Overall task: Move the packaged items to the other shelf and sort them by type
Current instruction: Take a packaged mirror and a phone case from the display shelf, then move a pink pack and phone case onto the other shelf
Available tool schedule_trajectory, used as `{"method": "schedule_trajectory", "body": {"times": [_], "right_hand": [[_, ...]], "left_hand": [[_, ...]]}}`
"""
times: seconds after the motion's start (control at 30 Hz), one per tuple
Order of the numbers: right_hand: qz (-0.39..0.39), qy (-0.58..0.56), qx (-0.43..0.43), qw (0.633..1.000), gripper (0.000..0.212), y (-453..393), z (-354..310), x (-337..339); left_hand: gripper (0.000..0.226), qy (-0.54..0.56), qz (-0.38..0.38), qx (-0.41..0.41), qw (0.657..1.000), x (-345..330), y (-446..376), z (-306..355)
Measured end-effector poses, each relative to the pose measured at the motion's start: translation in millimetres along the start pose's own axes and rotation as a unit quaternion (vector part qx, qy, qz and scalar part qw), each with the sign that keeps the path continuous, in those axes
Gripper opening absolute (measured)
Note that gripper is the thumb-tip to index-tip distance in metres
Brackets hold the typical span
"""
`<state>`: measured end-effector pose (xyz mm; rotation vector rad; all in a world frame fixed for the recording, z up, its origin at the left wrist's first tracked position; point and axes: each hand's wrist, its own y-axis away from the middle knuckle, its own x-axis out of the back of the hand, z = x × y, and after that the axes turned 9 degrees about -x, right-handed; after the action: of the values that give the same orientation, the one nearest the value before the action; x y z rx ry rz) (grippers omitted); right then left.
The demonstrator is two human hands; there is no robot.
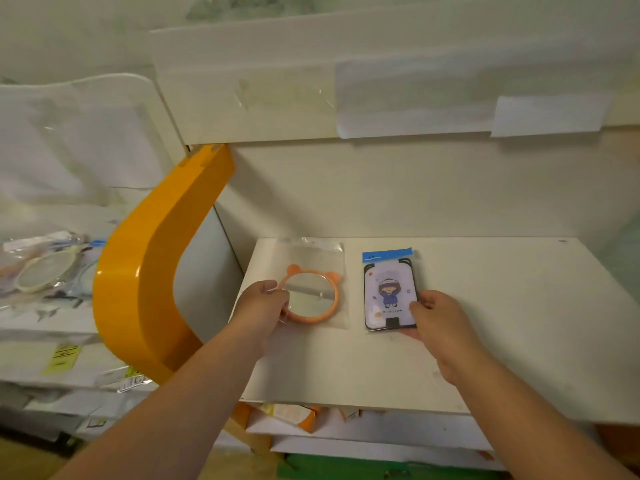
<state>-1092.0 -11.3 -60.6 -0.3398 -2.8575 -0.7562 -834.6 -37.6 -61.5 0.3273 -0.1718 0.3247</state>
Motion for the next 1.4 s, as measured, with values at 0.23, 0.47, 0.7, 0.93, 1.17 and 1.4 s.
{"method": "schedule_trajectory", "body": {"times": [0.23,0.47,0.7,0.93,1.17,1.4], "right_hand": [[0.026,0.145,0.044,0.988,0.013,2,-1,23],[0.066,0.291,0.095,0.950,0.036,14,1,31],[0.088,0.363,0.252,0.893,0.040,47,-49,13],[0.017,0.280,0.440,0.853,0.042,124,-109,-61],[-0.025,0.305,0.552,0.775,0.047,195,-136,-169],[-0.071,0.345,0.558,0.751,0.044,239,-131,-313]], "left_hand": [[0.063,-0.112,0.002,-0.086,0.990,-15,15,7],[0.053,-0.391,-0.027,-0.195,0.899,-8,45,26],[0.059,-0.436,0.021,-0.382,0.815,25,115,67],[0.046,-0.418,0.185,-0.455,0.764,118,153,99],[0.057,-0.489,0.241,-0.302,0.782,248,146,66],[0.063,-0.501,0.249,-0.224,0.798,384,133,15]]}}
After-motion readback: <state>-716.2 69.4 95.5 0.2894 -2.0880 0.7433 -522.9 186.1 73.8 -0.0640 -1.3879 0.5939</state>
